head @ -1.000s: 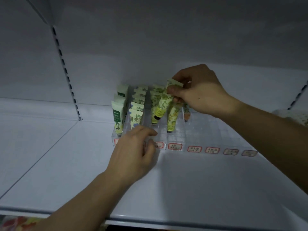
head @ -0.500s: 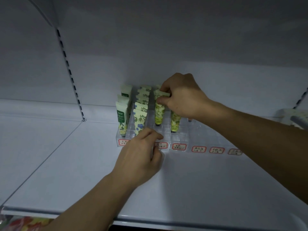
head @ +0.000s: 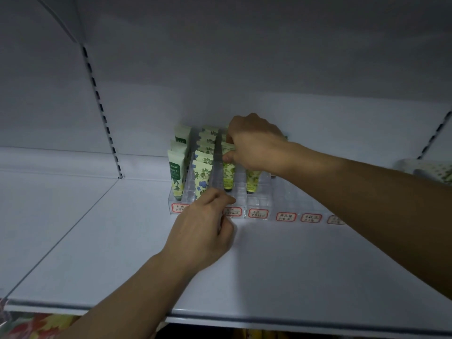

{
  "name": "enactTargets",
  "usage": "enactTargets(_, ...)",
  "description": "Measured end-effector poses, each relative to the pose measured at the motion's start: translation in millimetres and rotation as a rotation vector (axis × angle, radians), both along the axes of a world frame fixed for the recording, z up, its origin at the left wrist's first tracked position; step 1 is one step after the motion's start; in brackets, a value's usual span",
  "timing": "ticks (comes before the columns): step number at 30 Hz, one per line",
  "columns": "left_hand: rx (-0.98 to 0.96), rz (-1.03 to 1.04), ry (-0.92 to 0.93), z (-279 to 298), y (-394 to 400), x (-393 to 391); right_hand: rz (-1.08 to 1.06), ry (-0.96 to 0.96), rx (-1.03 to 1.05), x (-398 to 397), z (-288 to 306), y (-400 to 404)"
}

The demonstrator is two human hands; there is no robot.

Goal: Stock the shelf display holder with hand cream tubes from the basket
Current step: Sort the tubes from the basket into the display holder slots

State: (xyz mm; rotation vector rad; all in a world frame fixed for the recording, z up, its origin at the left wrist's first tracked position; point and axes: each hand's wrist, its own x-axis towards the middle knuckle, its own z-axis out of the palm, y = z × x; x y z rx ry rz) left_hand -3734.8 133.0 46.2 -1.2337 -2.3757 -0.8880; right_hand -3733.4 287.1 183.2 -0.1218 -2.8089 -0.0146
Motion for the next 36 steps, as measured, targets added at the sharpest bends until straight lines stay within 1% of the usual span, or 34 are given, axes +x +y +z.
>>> enactTargets(1, -0.003, -0.004, 0.006, 0.3, -0.4, 0.3, -0.003, 0.008, -0.034, 2.1, 1.2, 1.4)
enactTargets(3, -0.018, -0.019, 0.025, 1.7, -0.9, 1.1, 0.008, 0.089, -0.102, 10.1, 4.4, 7.3)
enactTargets(5, -0.038, -0.042, 0.050, 4.6, 0.8, 2.9, 0.012, 0.161, -0.113, 21.8, 9.0, 19.0)
enactTargets(9, -0.057, -0.114, 0.095, 15.6, 13.3, 5.5, -0.012, 0.170, -0.104, 52.3, 10.7, 56.3)
enactTargets(13, -0.048, -0.207, 0.119, 29.0, 39.4, 6.3, -0.083, 0.136, -0.057, 88.2, 2.1, 92.1)
enactTargets(17, 0.008, -0.301, 0.082, 41.7, 82.8, 17.0, -0.180, 0.104, -0.022, 124.0, -1.0, 126.5)
enactTargets(23, 0.061, -0.480, 0.064, 57.5, 166.1, 47.5, -0.312, 0.118, 0.000, 193.7, 10.7, 179.7)
enactTargets(29, 0.147, -0.615, 0.031, 67.8, 245.9, 78.2, -0.468, 0.125, -0.001, 258.6, 19.5, 238.5)
enactTargets(33, 0.144, -0.653, -0.059, 73.5, 293.6, 94.9, -0.574, 0.106, -0.038, 290.0, 13.5, 277.1)
enactTargets(36, 0.154, -0.618, -0.114, 77.4, 326.4, 106.8, -0.631, 0.083, -0.084, 303.0, 3.0, 299.3)
